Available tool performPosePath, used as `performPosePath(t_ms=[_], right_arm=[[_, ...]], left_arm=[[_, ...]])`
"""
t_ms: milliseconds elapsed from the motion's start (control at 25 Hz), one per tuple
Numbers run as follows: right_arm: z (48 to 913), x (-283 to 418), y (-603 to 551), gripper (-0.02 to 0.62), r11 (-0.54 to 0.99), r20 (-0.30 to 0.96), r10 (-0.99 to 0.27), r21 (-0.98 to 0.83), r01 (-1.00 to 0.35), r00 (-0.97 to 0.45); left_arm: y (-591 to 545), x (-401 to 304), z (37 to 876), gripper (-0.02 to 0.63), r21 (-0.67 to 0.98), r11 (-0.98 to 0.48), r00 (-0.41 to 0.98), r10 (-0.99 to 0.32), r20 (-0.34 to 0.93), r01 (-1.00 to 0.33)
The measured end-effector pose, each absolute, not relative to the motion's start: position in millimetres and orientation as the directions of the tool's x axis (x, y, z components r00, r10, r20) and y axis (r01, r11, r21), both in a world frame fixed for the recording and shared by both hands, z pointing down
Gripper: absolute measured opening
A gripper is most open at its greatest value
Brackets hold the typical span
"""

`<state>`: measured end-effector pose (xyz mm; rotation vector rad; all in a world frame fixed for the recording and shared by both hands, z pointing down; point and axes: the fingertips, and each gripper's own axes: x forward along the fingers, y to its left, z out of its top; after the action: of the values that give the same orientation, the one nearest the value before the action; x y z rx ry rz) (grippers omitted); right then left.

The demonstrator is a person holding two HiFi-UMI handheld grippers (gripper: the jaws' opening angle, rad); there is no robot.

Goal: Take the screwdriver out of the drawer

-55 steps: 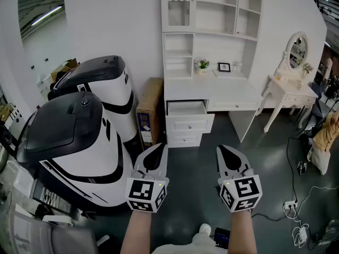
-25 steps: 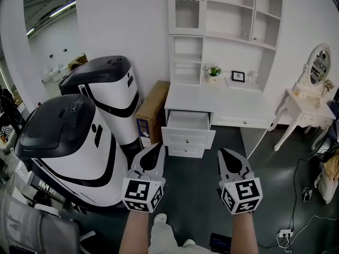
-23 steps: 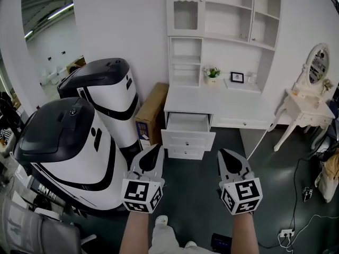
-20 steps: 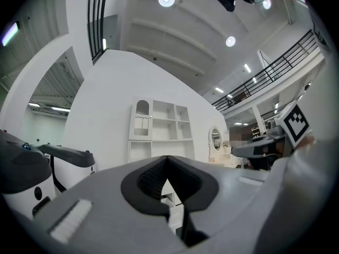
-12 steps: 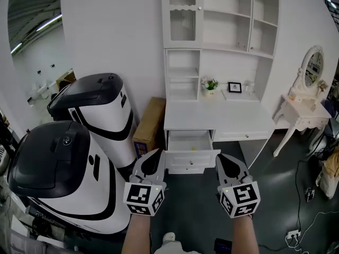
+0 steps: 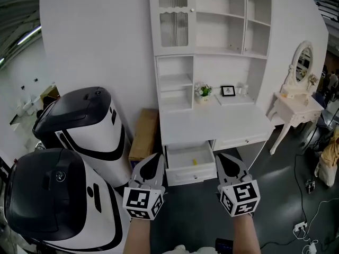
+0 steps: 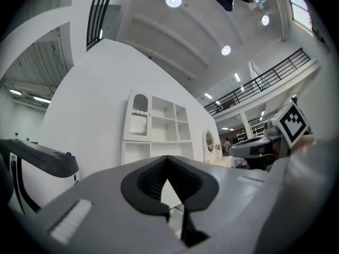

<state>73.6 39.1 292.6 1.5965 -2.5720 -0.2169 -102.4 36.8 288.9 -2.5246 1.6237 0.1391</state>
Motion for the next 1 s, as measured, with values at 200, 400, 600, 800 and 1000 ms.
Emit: performPosePath(t_ms=[200, 400, 600, 800, 1000], right_arm=[[296.9, 59.6, 18.2, 0.008, 0.425, 0.029, -0.904, 0.196, -0.884, -0.428], [300.4, 55.2, -4.4, 0.007, 0.414, 0.038, -0.908, 0.214, -0.885, -0.416], [308.6, 54.6, -32.4, 0.008, 0.417, 0.045, -0.908, 0.207, -0.885, -0.417], [311.9, 58.8, -71.1, 0.008, 0.419, 0.039, -0.907, 0.193, -0.887, -0.420], [313.9, 68.6, -118.0, 0.008, 0.432, 0.035, -0.901, 0.183, -0.883, -0.433]], left_arm=[[12.7, -114.9, 291.4, 0.002, -0.062, -0.429, 0.433, -0.888, -0.154, -0.901], [-10.2, -119.7, 297.1, 0.002, -0.054, -0.438, 0.441, -0.884, -0.154, -0.897], [-34.8, -124.2, 303.9, 0.002, -0.046, -0.429, 0.430, -0.890, -0.149, -0.902], [-68.7, -123.6, 306.5, 0.002, -0.056, -0.416, 0.420, -0.897, -0.142, -0.908], [-112.6, -116.0, 307.4, 0.002, -0.057, -0.398, 0.402, -0.905, -0.137, -0.916]])
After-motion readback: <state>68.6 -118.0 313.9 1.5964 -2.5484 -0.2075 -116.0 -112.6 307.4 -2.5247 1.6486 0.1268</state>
